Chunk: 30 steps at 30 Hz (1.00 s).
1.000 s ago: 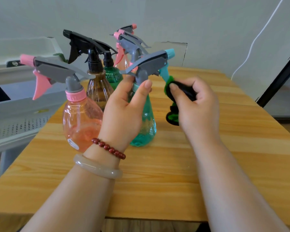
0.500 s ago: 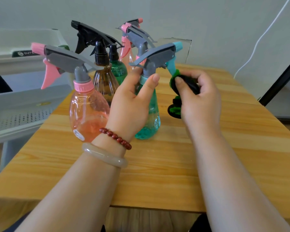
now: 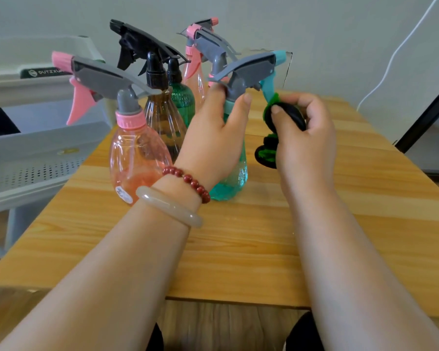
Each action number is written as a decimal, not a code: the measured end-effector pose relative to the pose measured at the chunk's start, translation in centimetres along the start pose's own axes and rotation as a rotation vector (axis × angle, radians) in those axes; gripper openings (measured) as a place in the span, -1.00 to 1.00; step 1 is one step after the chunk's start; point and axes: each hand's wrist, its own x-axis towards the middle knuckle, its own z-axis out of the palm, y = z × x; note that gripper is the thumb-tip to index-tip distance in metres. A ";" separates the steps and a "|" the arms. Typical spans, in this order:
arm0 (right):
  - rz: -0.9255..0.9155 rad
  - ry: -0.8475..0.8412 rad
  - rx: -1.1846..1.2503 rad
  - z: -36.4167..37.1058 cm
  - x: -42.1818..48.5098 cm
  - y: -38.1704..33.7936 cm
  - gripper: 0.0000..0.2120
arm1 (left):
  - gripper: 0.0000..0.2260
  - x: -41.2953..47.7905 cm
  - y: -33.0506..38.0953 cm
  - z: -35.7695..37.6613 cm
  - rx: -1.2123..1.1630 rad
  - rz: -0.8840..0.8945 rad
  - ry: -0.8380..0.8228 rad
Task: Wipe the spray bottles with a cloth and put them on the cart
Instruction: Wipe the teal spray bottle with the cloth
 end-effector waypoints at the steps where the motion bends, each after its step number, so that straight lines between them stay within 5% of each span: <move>1: 0.021 -0.001 0.010 -0.1 0.0 0.0 -0.84 | -0.87 0.3 0.2 0.0 0.008 -0.009 -0.019; 12: -0.216 0.015 0.010 0.6 0.6 -0.2 -0.90 | -0.92 0.1 -1.4 0.2 -0.013 0.093 0.014; 17: 0.037 -0.027 -0.020 -0.3 0.8 0.7 -0.90 | -0.89 0.3 -1.5 0.0 0.027 0.116 0.020; 23: -0.324 -0.010 -0.137 0.4 0.9 -0.9 -0.86 | -0.91 0.3 -1.7 0.0 0.021 0.132 -0.008; 28: -0.075 -0.034 -0.133 -0.4 1.2 0.9 -0.87 | -0.93 0.3 -1.8 -0.2 0.027 0.108 0.004; 30: -0.136 0.020 -0.102 -0.9 1.1 0.6 -0.86 | -0.94 0.2 -1.8 -0.1 0.025 0.108 0.007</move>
